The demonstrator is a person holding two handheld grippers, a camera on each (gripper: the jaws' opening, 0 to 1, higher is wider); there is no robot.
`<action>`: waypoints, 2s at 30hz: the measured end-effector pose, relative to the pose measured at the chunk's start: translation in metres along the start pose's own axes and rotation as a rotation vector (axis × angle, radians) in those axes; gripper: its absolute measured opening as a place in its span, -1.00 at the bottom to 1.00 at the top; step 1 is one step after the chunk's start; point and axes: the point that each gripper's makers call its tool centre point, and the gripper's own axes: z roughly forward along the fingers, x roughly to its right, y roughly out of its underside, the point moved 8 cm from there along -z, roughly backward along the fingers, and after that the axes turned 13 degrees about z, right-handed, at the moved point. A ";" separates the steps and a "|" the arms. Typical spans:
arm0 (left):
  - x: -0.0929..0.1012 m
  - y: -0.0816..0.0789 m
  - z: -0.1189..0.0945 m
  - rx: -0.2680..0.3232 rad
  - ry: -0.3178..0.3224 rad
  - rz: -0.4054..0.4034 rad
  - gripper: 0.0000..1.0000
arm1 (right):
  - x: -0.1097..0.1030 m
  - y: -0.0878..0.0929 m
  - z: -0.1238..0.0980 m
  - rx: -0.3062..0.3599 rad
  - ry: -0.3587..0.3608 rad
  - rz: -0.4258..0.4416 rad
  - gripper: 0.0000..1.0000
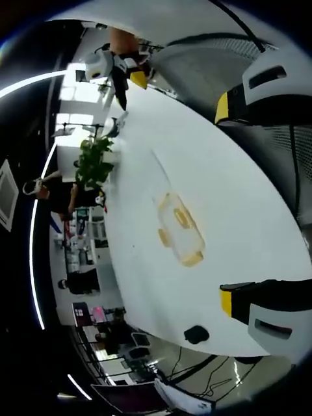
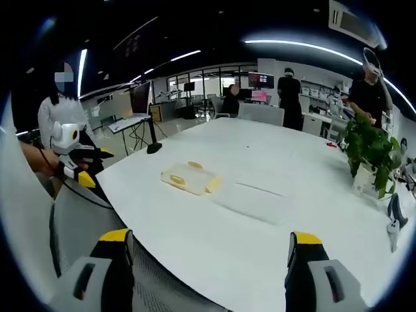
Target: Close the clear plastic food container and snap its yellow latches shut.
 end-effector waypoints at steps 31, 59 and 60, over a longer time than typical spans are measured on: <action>-0.034 -0.018 0.030 -0.006 0.079 0.103 0.87 | -0.003 -0.045 0.044 -0.026 -0.136 -0.133 0.81; -0.068 -0.025 0.053 -0.005 0.232 0.188 0.96 | 0.005 -0.087 0.092 -0.007 -0.226 -0.249 0.83; -0.069 -0.025 0.055 -0.008 0.237 0.191 0.96 | 0.005 -0.088 0.094 -0.013 -0.227 -0.257 0.84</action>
